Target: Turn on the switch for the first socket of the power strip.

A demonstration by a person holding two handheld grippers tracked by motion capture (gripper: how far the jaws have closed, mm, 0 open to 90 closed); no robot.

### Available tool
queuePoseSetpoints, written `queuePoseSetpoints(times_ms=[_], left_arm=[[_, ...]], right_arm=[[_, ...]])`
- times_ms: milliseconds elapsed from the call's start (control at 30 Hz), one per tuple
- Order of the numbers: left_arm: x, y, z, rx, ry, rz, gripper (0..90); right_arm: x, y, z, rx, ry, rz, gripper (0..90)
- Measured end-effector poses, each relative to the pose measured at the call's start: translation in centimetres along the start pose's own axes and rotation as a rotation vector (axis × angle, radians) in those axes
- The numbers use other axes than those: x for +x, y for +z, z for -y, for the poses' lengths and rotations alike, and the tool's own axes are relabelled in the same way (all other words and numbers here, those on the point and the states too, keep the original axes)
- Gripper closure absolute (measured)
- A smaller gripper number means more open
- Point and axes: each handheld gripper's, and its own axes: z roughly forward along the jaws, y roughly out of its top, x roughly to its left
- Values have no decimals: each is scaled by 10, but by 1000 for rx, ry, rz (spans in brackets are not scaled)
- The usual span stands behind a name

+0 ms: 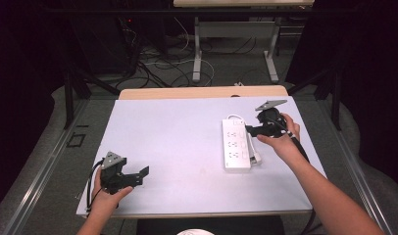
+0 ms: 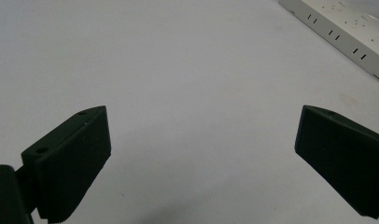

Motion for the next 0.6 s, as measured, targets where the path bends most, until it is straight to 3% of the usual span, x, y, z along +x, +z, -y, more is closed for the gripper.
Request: queuePoseSetpoints(times_ms=[300, 600], left_arm=[[0, 0, 0, 1, 0, -2, 37], [0, 1, 0, 3, 0, -3, 40]], right_arm=[[-1, 11, -2, 14, -1, 8, 363], [-5, 27, -2, 49, 31, 12, 366]])
